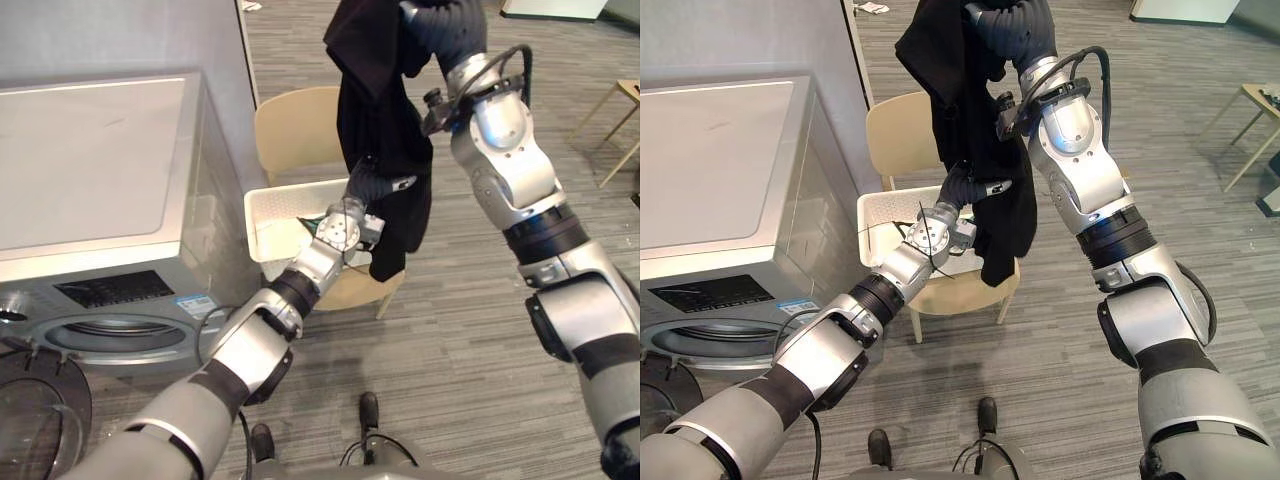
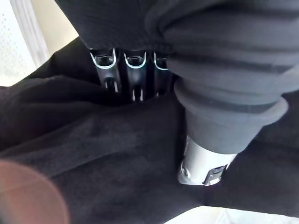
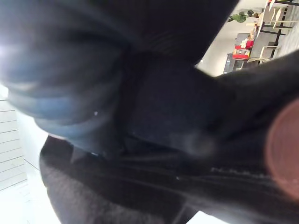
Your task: Pick up the laundry basket with both hands and put the clothes into the washing machine.
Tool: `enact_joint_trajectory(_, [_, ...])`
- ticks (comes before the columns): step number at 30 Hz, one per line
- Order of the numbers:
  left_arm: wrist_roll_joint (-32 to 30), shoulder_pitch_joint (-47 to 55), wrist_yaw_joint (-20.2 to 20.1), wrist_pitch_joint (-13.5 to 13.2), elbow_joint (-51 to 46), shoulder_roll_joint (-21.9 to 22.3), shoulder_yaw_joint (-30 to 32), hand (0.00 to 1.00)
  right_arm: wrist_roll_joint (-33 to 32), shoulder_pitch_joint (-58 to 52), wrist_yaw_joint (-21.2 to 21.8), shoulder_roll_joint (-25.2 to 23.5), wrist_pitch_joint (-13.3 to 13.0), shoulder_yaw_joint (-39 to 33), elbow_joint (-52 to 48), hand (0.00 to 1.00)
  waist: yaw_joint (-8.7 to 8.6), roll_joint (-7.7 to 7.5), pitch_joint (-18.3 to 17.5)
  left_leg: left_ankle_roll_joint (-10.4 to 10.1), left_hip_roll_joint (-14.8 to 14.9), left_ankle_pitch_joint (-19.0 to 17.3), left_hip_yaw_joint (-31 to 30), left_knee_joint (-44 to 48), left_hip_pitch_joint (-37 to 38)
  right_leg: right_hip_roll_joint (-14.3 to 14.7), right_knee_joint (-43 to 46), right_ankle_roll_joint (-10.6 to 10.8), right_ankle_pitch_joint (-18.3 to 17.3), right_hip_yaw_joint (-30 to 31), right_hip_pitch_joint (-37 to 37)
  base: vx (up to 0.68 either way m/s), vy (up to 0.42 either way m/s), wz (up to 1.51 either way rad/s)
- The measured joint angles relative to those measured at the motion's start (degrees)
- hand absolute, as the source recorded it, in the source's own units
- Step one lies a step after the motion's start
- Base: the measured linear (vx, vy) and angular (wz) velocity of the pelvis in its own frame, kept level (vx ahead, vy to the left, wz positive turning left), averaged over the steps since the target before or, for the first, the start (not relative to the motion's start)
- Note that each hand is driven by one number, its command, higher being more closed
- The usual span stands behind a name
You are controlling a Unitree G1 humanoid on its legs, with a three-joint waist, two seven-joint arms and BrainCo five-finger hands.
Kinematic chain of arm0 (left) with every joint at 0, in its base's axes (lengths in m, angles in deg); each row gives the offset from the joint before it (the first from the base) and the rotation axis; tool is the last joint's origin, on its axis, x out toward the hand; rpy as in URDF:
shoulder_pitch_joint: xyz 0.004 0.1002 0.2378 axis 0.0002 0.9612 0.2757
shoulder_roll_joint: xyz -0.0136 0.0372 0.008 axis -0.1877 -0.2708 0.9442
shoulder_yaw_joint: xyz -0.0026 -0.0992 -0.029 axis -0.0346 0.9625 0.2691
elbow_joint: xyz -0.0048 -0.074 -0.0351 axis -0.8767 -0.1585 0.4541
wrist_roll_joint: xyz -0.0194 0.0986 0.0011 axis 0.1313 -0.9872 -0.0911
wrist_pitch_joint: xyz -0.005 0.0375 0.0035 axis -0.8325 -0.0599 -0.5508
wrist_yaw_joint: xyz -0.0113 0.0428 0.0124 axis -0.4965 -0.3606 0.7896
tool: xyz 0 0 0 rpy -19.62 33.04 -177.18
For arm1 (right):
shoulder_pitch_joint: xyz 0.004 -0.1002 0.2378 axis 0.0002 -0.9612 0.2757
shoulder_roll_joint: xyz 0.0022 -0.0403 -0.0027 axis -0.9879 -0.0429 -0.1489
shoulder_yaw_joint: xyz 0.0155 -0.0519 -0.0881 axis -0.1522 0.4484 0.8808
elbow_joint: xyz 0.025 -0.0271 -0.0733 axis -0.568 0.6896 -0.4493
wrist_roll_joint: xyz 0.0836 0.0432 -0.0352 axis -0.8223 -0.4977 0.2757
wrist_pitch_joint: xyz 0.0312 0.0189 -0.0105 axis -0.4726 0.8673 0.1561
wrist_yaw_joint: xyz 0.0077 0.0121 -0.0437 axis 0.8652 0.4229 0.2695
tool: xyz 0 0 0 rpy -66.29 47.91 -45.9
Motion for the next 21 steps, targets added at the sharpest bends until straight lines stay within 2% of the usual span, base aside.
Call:
enact_joint_trajectory(10, [-0.1, 0.5, 0.5, -0.2, 0.1, -0.7, 0.1, 1.00, -1.8, -2.0, 0.0, 0.4, 0.0, 0.0, 0.0, 1.00, -0.02, -0.19, -0.2, -0.1, 0.0, -0.2, 0.3, 0.0, 0.2, 0.0, 0.0, 0.0, 0.0, 0.3, 0.0, 0.00, 0.001, -0.01])
enact_joint_trajectory(18, [-0.1, 2.5, 1.8, -1.1, 0.1, -1.0, 0.3, 1.00, -2.2, -2.0, 0.0, 0.4, 0.0, 0.0, 0.0, 1.00, -0.04, -1.63, -1.1, -0.1, 0.0, -0.2, 0.3, 0.0, 0.4, 0.0, 0.0, 0.0, 0.0, 0.4, 0.2, 0.00, 0.000, 0.00])
enact_joint_trajectory(21, [-0.1, 2.5, 2.3, -1.2, 0.1, -1.0, 0.8, 1.00, -2.4, -2.0, 0.1, 0.4, -0.1, 0.0, 0.0, 1.00, -0.05, -1.71, -1.2, -0.1, 0.0, -0.2, 0.3, 0.0, 0.7, 0.0, 0.0, 0.0, 0.0, 0.4, 0.5, 0.00, 0.000, 0.00])
